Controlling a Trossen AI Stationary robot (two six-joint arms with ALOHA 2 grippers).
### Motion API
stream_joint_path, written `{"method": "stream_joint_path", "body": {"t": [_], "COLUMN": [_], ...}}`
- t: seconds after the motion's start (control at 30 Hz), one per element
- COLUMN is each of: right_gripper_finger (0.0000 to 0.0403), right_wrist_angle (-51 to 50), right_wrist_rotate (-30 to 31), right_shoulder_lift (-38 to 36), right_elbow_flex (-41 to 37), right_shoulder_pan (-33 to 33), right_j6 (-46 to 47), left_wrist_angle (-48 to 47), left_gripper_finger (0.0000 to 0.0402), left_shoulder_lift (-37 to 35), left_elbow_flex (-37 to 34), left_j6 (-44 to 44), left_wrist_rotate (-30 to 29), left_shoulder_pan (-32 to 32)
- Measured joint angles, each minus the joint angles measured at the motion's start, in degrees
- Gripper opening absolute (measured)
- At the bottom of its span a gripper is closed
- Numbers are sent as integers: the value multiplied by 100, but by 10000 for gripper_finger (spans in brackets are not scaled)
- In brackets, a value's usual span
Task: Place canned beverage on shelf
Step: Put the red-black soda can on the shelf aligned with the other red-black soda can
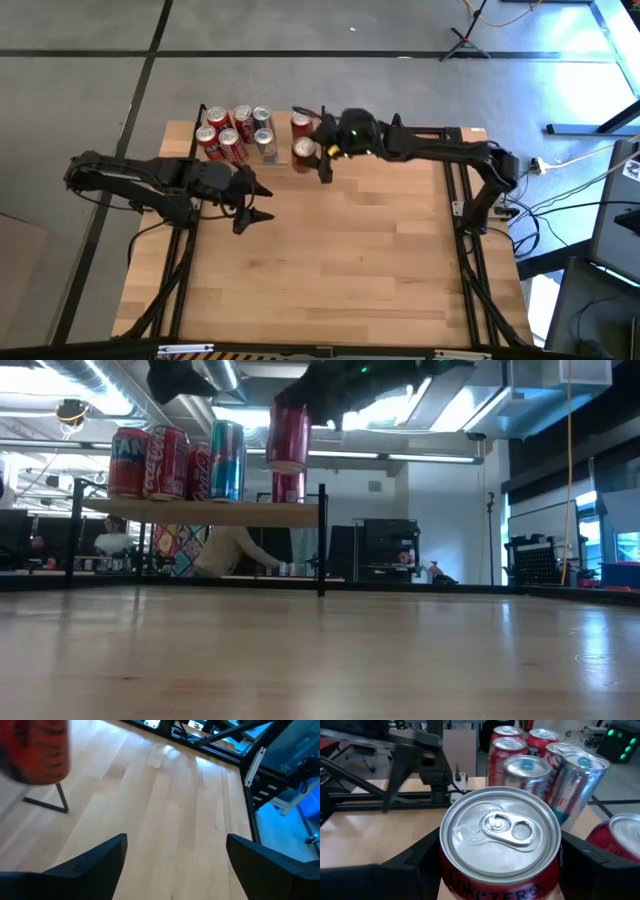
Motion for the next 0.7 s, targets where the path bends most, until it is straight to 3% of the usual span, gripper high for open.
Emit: {"method": "stream_joint_path", "body": {"t": [0.23,0.7], "right_gripper_finger": [278,278], "right_wrist_angle": [-528,-541], "right_wrist_rotate": [-334,-396], "right_shoulder_lift": [709,1000], "right_elbow_flex": [812,879], "right_shoulder_pan": [-429,-678], "right_j6": [-118,-168], "left_wrist_angle": [-145,-198], "left_gripper_finger": [337,337], "left_shoulder_lift": [-28,-28], "left_elbow_flex": [0,0], "left_j6": [106,103], "left_wrist_rotate": [-95,-437], "left_shoulder_pan": [33,33]}}
